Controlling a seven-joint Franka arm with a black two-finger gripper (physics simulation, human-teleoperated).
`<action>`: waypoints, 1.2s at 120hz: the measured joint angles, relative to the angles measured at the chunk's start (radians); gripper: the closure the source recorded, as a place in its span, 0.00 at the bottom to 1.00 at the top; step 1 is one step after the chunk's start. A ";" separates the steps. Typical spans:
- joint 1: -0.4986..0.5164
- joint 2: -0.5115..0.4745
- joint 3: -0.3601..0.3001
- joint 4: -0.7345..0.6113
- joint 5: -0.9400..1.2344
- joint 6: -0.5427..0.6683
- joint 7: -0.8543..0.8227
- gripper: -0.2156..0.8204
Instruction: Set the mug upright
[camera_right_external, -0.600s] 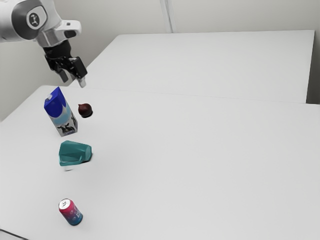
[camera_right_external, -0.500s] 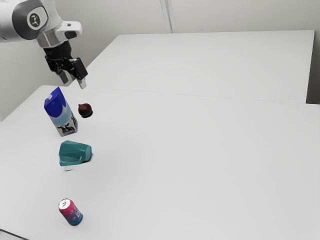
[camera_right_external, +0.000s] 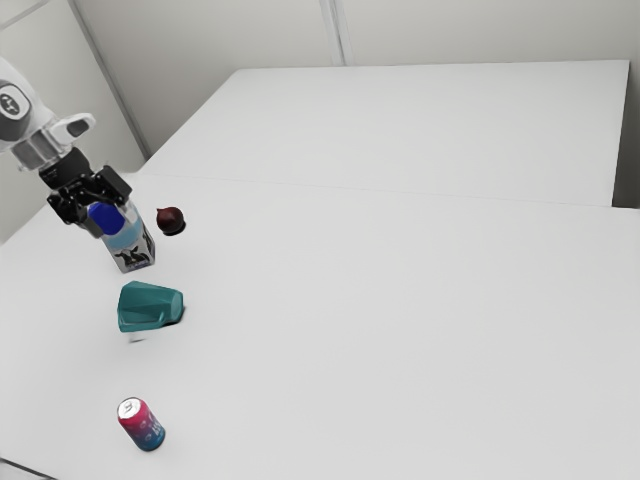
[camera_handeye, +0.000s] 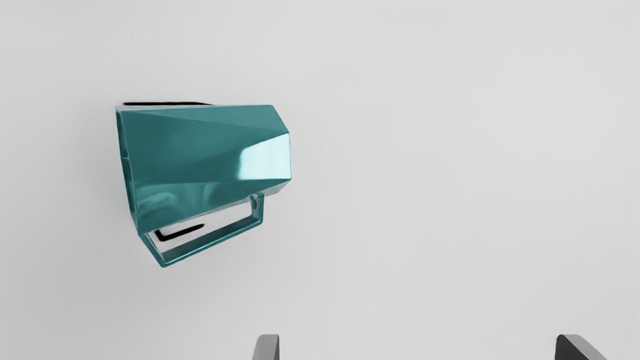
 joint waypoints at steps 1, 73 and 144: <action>0.005 0.003 0.000 -0.003 -0.009 0.001 0.003 0.21; 0.264 0.245 -0.004 -0.090 -0.337 0.045 0.331 0.21; 0.278 0.394 -0.016 -0.050 -0.477 0.064 0.563 0.23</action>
